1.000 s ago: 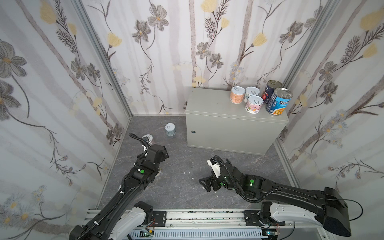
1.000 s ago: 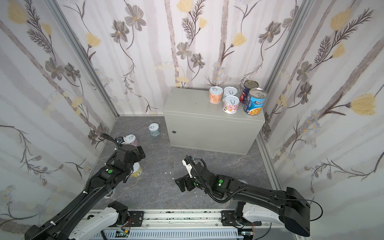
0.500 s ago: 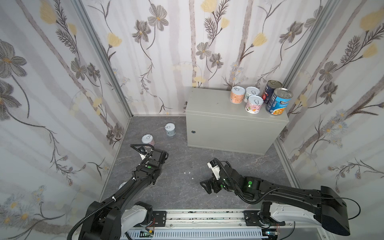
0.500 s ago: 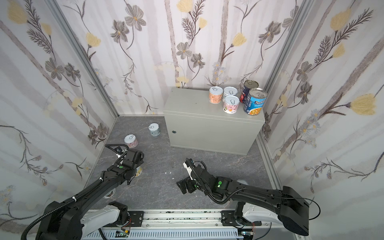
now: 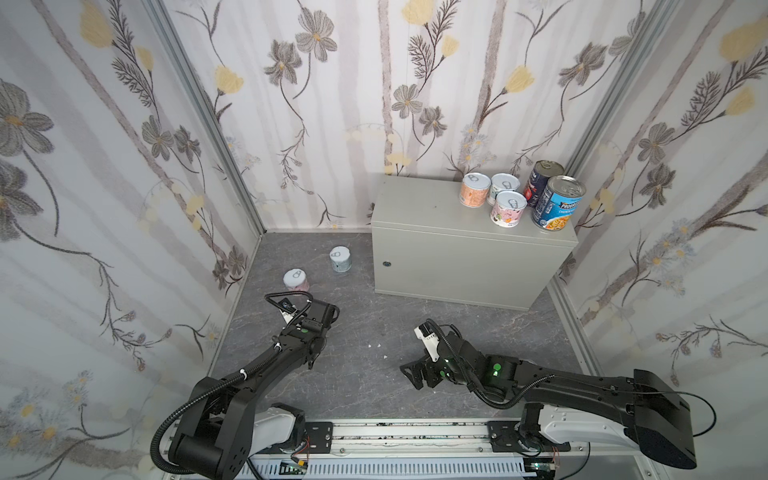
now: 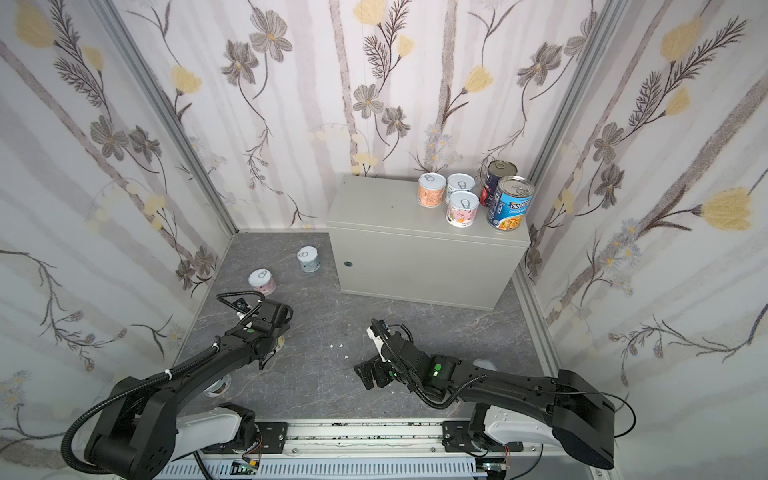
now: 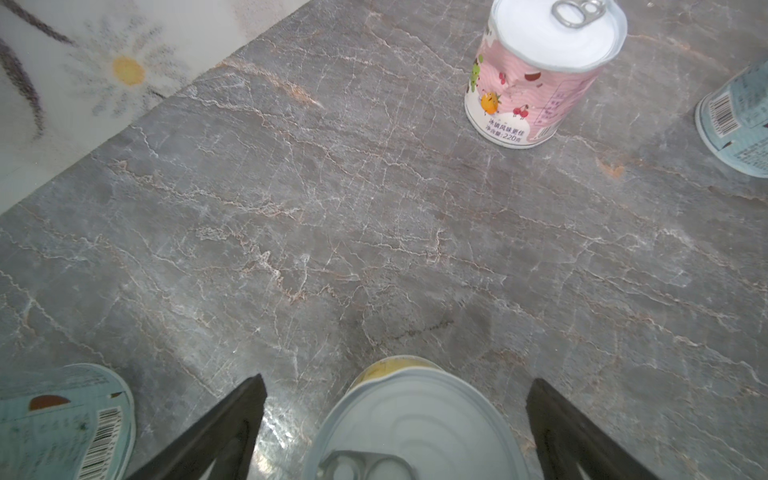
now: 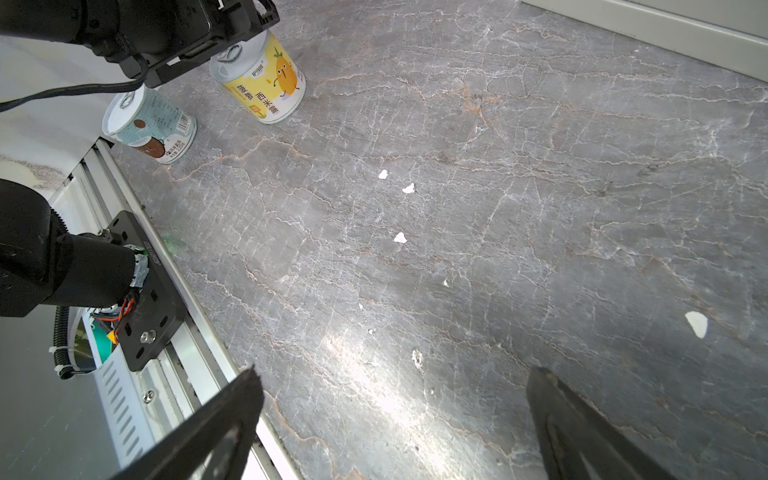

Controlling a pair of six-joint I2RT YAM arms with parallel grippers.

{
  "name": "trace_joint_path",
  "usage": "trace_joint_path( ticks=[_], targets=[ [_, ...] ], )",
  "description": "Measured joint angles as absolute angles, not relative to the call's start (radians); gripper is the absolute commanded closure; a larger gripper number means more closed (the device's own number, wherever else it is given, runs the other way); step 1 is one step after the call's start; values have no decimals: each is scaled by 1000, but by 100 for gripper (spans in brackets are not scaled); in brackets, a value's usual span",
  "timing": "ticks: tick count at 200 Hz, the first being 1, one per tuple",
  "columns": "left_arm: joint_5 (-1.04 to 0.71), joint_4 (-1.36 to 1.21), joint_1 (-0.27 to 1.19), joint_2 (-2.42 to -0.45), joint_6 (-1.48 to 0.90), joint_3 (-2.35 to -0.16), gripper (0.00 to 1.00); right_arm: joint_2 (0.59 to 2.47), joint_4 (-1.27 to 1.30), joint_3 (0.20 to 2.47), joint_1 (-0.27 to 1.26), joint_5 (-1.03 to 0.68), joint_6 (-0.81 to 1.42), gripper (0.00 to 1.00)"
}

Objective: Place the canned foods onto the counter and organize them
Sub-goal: 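Grasp the yellow floor can with the left gripper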

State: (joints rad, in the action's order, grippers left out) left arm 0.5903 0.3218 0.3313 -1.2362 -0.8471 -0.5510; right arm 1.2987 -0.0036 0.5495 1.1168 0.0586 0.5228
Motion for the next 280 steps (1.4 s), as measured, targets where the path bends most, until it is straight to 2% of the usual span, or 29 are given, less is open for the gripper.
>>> trace_joint_path(
  ticks=[132,237,280],
  targets=[
    [545,214,323,-1438,-936,-551,0,1348,21,530,1092,51,522,0],
    [537,185,319,-1443,-937,-551,25,1367,48,530,1081,38,515,0],
    [503,189,319,-1390,-882,-553,31,1366,48,530,1079,33,515,0]
  ],
)
